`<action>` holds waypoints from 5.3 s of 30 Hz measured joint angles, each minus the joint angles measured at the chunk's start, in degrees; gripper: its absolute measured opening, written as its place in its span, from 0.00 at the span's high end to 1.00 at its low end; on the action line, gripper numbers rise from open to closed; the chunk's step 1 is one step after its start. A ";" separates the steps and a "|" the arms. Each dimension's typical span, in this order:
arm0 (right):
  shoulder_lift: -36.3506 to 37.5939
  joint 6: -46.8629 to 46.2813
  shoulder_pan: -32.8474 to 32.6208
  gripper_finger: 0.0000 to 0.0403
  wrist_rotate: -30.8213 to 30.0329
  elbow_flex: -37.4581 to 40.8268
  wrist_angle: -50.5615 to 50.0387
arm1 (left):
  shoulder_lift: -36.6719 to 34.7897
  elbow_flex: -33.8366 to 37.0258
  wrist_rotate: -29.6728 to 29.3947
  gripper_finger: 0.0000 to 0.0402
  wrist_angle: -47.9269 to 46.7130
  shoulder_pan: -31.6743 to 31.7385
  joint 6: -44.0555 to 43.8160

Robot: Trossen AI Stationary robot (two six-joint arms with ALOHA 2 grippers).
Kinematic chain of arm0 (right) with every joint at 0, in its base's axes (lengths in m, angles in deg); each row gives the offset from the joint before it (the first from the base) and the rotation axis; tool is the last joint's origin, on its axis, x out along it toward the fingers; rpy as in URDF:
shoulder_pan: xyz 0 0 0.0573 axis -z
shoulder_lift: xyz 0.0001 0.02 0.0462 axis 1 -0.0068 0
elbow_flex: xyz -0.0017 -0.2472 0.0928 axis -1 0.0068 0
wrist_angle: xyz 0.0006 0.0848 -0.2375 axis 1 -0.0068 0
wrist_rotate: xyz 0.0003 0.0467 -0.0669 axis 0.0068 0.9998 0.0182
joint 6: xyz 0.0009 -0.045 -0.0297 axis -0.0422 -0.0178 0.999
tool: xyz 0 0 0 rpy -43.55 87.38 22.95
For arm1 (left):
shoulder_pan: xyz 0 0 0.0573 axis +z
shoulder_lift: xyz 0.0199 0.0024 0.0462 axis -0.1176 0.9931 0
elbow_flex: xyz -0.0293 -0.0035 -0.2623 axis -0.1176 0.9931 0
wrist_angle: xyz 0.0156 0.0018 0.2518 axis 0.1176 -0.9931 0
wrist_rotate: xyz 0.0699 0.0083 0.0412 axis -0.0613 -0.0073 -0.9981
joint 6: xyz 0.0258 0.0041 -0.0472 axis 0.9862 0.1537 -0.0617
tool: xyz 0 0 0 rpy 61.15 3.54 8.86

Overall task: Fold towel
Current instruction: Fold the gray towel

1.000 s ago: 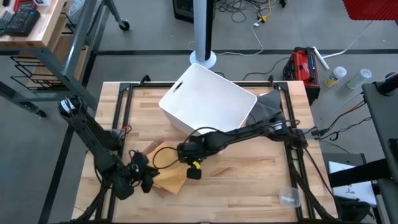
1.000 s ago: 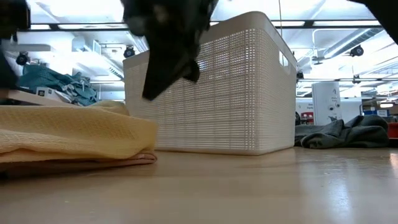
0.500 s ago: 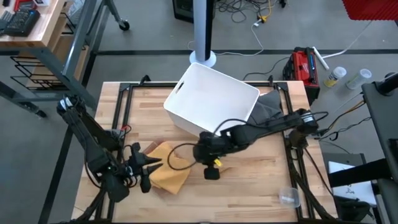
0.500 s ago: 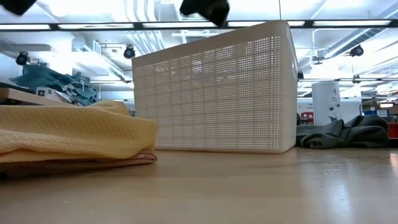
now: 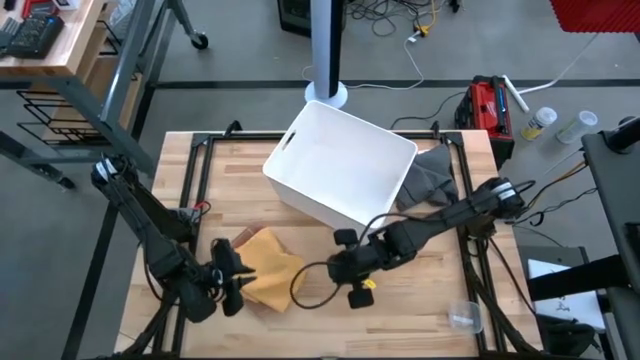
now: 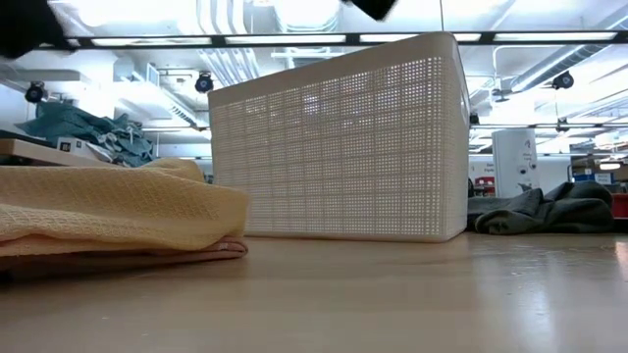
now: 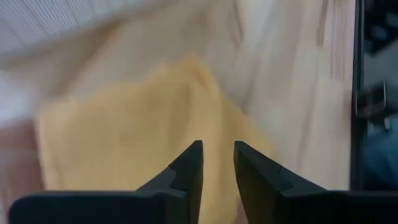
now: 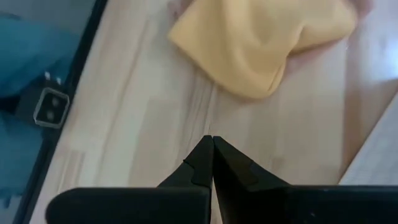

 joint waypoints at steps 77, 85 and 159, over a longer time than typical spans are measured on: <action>15.73 -35.36 48.25 0.98 -17.59 43.47 -14.63 | 9.84 -9.62 -11.67 0.50 -10.47 2.25 10.42; 26.25 -38.78 40.62 1.00 -18.08 42.62 -24.06 | 9.86 -9.62 -11.24 0.53 -9.60 2.25 9.96; 22.41 -22.70 -10.39 0.69 -36.25 -4.18 -19.85 | 6.28 -38.42 -3.30 0.99 12.48 27.05 62.31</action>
